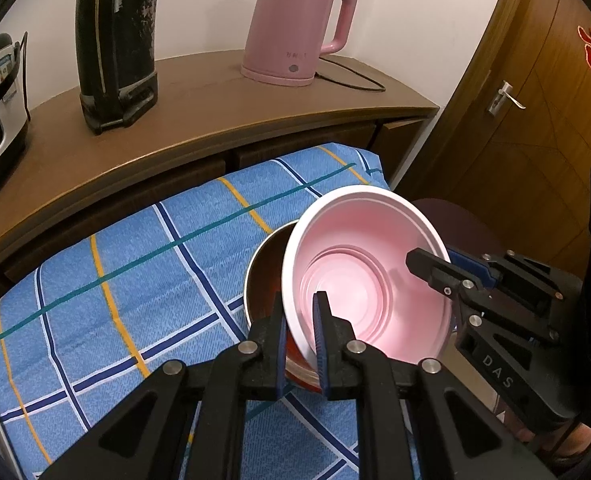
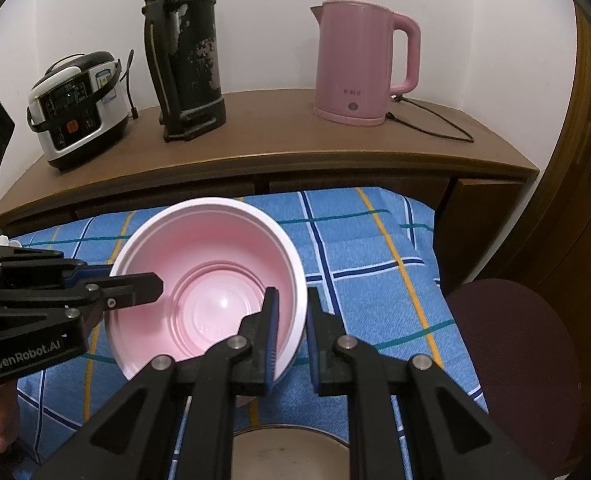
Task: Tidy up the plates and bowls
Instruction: 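Lower the pink bowl toward the steel bowl with both tools, then set the pink bowl down inside the steel bowl with both tools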
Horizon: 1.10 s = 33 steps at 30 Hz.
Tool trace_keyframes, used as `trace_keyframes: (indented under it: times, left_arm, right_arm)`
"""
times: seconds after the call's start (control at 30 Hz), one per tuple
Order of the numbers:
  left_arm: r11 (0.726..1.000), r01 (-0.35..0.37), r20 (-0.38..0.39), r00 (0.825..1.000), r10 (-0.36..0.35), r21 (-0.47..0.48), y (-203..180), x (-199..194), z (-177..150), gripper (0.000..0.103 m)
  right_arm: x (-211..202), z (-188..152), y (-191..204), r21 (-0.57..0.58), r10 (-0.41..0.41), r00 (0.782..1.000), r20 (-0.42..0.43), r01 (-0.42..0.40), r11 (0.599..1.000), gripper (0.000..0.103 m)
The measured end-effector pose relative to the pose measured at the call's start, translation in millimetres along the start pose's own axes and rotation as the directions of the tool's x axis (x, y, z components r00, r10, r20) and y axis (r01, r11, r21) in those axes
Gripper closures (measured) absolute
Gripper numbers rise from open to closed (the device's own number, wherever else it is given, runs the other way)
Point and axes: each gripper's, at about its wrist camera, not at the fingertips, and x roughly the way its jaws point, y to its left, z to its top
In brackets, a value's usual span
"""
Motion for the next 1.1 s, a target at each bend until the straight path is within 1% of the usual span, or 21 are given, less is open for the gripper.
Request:
trace_keyframes:
  times: [1.1]
  left_arm:
    - [1.000, -0.003, -0.042, 0.999, 0.003, -0.008, 4.9, 14.0, -0.5, 0.089]
  right_arm:
    - [15.4, 3.2, 4.4, -0.031, 0.000, 0.999, -0.049, -0.001, 1.000, 0.089]
